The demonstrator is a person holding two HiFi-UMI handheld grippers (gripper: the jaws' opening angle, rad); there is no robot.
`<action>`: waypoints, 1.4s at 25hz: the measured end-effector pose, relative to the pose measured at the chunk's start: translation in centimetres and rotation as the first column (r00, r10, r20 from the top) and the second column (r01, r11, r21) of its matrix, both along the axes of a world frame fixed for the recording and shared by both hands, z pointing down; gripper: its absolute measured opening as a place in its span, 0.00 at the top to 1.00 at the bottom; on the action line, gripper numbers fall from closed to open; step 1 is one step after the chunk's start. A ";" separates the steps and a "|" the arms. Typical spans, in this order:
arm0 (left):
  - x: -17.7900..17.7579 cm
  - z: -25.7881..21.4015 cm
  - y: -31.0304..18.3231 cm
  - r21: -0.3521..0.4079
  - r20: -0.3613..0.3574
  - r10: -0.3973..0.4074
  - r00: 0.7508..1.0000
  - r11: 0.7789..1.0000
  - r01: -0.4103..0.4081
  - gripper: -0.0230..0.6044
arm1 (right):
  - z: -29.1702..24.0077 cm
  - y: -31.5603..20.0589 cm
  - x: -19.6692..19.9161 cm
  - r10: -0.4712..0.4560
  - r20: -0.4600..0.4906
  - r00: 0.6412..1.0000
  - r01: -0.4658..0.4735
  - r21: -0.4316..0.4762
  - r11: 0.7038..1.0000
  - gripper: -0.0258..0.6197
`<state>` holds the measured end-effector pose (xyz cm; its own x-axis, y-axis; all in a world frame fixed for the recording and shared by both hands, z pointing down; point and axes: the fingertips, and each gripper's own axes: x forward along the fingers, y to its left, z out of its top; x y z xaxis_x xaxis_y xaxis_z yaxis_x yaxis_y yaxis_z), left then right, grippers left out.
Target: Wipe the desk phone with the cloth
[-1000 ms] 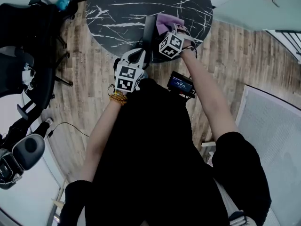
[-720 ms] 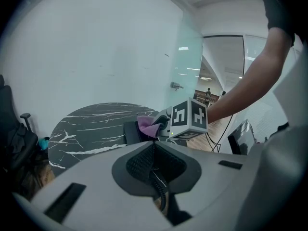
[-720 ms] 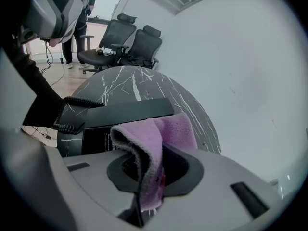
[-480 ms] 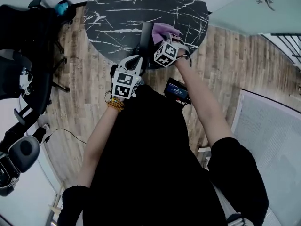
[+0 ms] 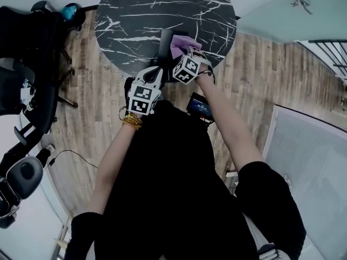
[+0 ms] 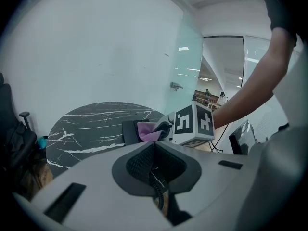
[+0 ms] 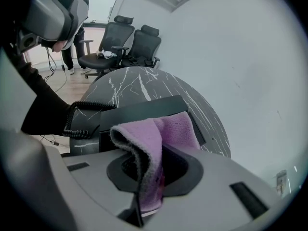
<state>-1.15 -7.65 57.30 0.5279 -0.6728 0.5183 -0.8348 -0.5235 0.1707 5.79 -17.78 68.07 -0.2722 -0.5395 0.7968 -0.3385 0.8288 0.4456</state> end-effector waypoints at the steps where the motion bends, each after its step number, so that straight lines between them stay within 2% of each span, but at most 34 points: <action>1: -0.1 0.1 0.1 -0.002 0.001 -0.001 1.000 1.000 0.001 0.93 | 0.1 0.2 -0.1 -0.001 0.002 1.000 0.001 -0.004 1.000 0.87; 15: 0.0 0.2 0.4 -0.002 -0.001 0.001 1.000 1.000 -0.001 0.93 | 1.4 2.8 -0.4 -0.003 0.019 1.000 0.004 -0.060 0.998 0.87; 23: 0.5 0.3 0.7 -0.003 0.002 0.019 1.000 1.000 -0.019 0.93 | 2.2 4.7 -0.9 -0.013 0.037 0.999 0.018 -0.147 0.989 0.87; 35: 0.6 0.6 1.4 -0.005 0.004 0.038 0.999 0.999 -0.038 0.93 | 3.6 7.4 -1.4 -0.016 0.049 0.999 0.029 -0.291 0.956 0.87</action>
